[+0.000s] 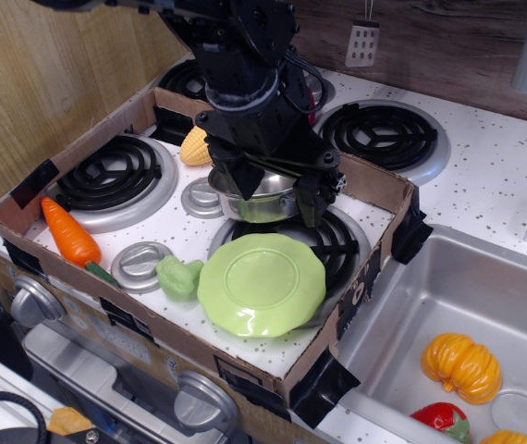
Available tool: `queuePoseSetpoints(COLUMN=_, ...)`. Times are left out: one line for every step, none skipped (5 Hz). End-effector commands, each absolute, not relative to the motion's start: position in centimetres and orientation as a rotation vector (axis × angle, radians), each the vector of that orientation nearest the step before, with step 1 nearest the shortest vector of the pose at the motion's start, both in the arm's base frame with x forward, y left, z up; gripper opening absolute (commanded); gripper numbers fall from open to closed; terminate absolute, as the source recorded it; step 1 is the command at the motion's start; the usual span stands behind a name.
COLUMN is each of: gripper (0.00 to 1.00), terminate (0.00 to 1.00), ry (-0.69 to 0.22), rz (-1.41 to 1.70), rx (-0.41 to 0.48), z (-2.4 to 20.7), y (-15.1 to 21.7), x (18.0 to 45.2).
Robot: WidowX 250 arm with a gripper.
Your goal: Put broccoli in pot
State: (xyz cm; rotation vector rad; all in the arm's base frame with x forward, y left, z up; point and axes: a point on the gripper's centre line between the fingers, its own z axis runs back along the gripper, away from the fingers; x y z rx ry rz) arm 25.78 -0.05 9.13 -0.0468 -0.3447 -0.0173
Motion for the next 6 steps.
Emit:
queuePoseSetpoints(gripper=1.00, terminate=0.00, ry=-0.345, rz=-0.017, rx=-0.047, z=9.1, y=-0.1, x=25.8)
queuePoseSetpoints(gripper=1.00, terminate=0.00, ry=-0.349, rz=-0.002, rx=0.018, z=11.4, y=-0.3, x=23.9)
queuePoseSetpoints(gripper=1.00, terminate=0.00, ry=-0.349, rz=0.010, rx=0.053, z=11.7, y=-0.1, x=21.6)
queuePoseSetpoints(gripper=1.00, terminate=0.00, ry=-0.312, rz=0.026, rx=0.057, z=10.8, y=0.5, x=19.9)
queuePoseSetpoints(gripper=1.00, terminate=0.00, ry=-0.301, rz=0.032, rx=0.045, z=7.8, y=1.8, x=19.2)
queuePoseSetpoints(gripper=1.00, terminate=0.00, ry=-0.346, rz=0.010, rx=0.012, z=5.8, y=4.1, x=19.8)
